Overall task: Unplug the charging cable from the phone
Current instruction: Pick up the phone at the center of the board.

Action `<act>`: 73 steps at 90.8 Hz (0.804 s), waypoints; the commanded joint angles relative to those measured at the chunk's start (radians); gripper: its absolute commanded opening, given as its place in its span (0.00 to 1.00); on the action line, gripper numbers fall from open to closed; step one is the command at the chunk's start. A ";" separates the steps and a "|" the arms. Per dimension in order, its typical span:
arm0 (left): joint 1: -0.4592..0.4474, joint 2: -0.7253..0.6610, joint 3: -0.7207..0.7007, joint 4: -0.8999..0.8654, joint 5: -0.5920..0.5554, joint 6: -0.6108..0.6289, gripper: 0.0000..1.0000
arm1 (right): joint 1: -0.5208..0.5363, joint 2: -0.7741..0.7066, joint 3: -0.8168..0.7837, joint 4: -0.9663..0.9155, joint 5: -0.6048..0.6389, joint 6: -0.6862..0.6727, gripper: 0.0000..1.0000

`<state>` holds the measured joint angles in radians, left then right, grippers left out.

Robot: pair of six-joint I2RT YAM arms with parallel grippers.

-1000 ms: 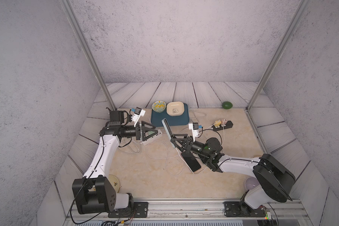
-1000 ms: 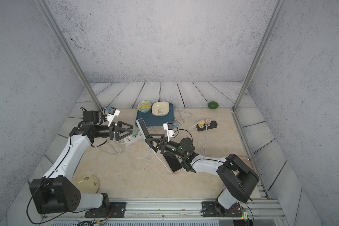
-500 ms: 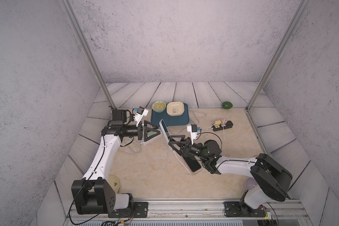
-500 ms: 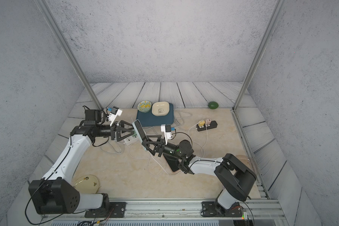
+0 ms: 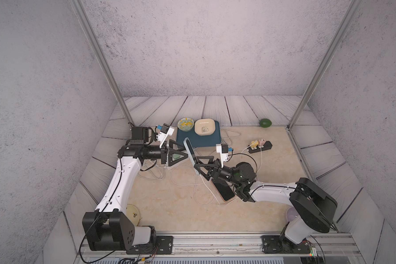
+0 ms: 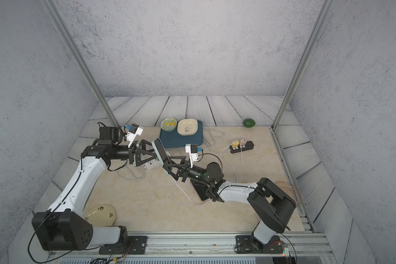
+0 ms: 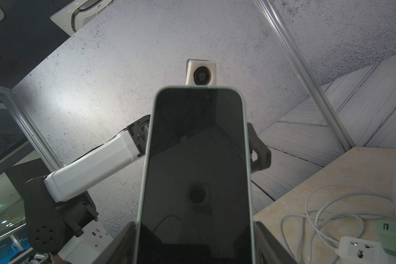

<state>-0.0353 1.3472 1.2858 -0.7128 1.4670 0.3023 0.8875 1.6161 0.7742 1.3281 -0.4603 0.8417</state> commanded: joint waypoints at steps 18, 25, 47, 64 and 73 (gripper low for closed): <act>-0.015 -0.021 0.030 -0.064 0.033 0.072 0.98 | 0.013 0.017 0.056 0.074 0.018 0.007 0.10; -0.019 -0.020 0.033 -0.064 0.035 0.072 0.98 | 0.014 0.021 0.060 0.074 0.017 0.007 0.10; -0.024 -0.021 0.032 -0.065 0.035 0.074 0.98 | 0.018 0.037 0.071 0.074 0.012 0.013 0.09; -0.024 -0.022 0.034 -0.090 0.042 0.102 0.98 | 0.019 0.047 0.077 0.074 0.010 0.018 0.09; -0.024 -0.022 0.037 -0.112 0.048 0.127 0.98 | 0.019 0.051 0.081 0.074 0.007 0.022 0.09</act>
<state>-0.0528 1.3449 1.2957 -0.7807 1.4883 0.3801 0.9016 1.6703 0.8143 1.3396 -0.4538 0.8570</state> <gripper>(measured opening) 0.983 0.727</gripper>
